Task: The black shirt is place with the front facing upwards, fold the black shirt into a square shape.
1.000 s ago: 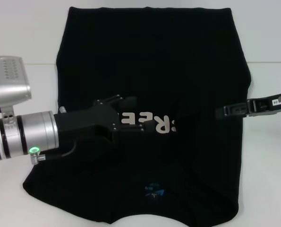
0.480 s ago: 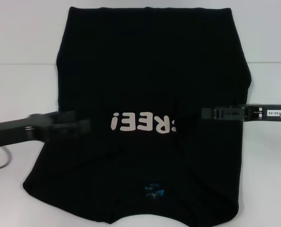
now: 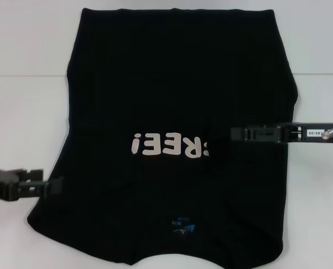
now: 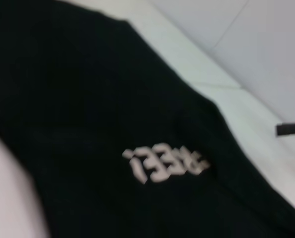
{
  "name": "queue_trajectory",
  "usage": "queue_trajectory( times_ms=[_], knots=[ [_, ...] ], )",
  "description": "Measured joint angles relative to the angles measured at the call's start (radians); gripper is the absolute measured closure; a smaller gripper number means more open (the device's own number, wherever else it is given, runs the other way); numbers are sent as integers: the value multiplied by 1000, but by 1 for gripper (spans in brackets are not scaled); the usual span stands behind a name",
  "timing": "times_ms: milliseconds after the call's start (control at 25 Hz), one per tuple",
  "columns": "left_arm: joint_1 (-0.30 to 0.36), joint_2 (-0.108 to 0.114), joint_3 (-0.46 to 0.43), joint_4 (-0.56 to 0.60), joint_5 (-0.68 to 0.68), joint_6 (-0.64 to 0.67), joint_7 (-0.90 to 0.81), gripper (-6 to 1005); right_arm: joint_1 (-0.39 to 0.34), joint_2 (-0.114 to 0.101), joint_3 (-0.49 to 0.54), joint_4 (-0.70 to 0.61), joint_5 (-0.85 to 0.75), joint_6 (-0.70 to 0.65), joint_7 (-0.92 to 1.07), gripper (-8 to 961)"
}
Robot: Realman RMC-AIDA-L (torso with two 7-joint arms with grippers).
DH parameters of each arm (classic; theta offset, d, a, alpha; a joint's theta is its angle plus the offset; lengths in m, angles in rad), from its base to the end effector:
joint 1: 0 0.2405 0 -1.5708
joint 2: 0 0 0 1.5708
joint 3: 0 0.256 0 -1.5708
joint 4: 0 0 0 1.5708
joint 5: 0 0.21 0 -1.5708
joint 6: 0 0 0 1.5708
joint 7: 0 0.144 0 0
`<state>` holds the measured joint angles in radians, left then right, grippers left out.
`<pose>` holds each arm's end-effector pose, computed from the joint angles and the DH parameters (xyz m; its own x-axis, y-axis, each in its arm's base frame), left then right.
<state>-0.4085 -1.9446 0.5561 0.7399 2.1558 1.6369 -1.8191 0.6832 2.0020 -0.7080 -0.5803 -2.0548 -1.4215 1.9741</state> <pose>-0.3350 0.2999 0.0751 0.5312 0.7126 0.4583 0.8266 -0.5546 -0.0958 0.2436 0.3816 0.0123 0.5066 -0.7246 -0.4672 -0.8123 -0.5828 0.0231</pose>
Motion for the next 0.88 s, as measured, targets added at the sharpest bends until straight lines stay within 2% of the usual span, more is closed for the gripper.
queue_trajectory(
  times_ms=[280,480,880],
  knots=[
    [13,1,-56,6,121,-9,-83,56,21,1,-2,1,-20,16,-1,24],
    [20,1,-102,7,172,-16,-103,56,32,-6,-2,-1,-20,28,1,25],
    [15,-7,-96,-3,231,-63,-122,57,42,-9,1,-11,-19,29,4,25]
  ],
)
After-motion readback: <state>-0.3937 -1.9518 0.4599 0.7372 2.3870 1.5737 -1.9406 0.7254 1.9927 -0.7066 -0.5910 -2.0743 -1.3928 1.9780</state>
